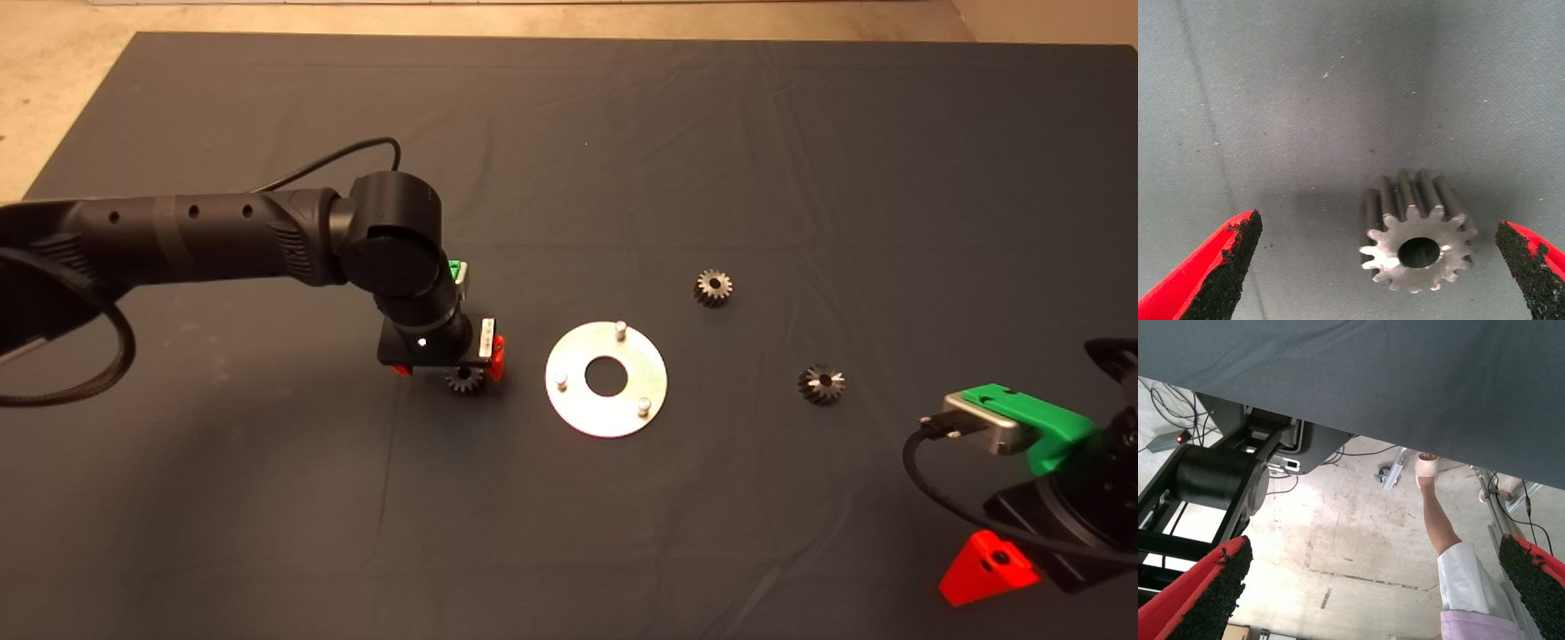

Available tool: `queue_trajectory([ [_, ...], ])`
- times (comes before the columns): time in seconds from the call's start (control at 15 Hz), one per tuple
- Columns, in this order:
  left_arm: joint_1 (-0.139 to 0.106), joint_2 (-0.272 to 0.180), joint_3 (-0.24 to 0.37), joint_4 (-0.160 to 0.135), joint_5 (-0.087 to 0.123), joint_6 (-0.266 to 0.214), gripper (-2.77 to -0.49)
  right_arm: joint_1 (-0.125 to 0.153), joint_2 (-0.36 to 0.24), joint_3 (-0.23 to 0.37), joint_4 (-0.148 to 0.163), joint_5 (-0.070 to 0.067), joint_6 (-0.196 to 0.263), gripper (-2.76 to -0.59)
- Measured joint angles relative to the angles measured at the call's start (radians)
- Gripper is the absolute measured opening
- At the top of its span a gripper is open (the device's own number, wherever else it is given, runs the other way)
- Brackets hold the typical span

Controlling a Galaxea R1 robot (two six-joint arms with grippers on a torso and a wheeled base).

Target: Install three planetary gears onto the carrier pins

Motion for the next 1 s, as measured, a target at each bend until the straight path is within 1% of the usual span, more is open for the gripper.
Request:
queue_trajectory([
  [0.07,0.000,0.000,0.000,0.000,0.000,0.000,-0.74,0.000,0.000,0.000,0.000,0.000,0.000,-0.61],
  [0.13,0.000,0.000,-0.001,0.000,0.000,0.000,-0.86,0.000,0.000,0.000,0.000,0.000,0.000,-0.61],
  [0.27,0.000,0.000,-0.001,0.000,0.000,0.000,-0.88,0.000,0.000,0.000,0.000,0.000,0.000,-0.61],
  [0.4,0.000,0.000,-0.001,0.000,0.000,0.000,-1.04,0.000,0.000,0.000,0.000,0.000,0.000,-0.61],
  [0.47,0.000,0.001,-0.001,0.000,0.000,0.000,-1.04,0.000,0.000,0.000,0.000,0.000,0.000,-0.61],
  [0.53,0.003,0.002,-0.001,0.000,0.000,0.001,-1.04,0.000,0.000,0.000,0.000,0.000,0.000,-0.61],
  [0.6,0.008,0.002,-0.001,0.000,-0.002,0.003,-1.14,0.000,0.000,0.000,0.000,-0.001,0.000,-0.61],
  [0.67,0.012,0.002,-0.001,0.000,-0.007,0.012,-1.18,0.000,0.000,0.000,0.000,0.000,0.000,-0.61],
  [0.8,0.014,0.002,-0.001,0.000,-0.028,0.019,-1.18,0.000,0.000,0.000,0.000,0.000,0.000,-0.61],
  [0.87,0.015,0.001,-0.002,0.000,-0.032,0.019,-1.18,0.000,0.000,0.000,0.000,0.000,0.000,-0.61],
  [1.0,0.026,0.002,-0.003,0.000,-0.034,0.020,-1.18,-0.001,0.000,0.000,0.000,-0.001,0.000,-0.61],
])
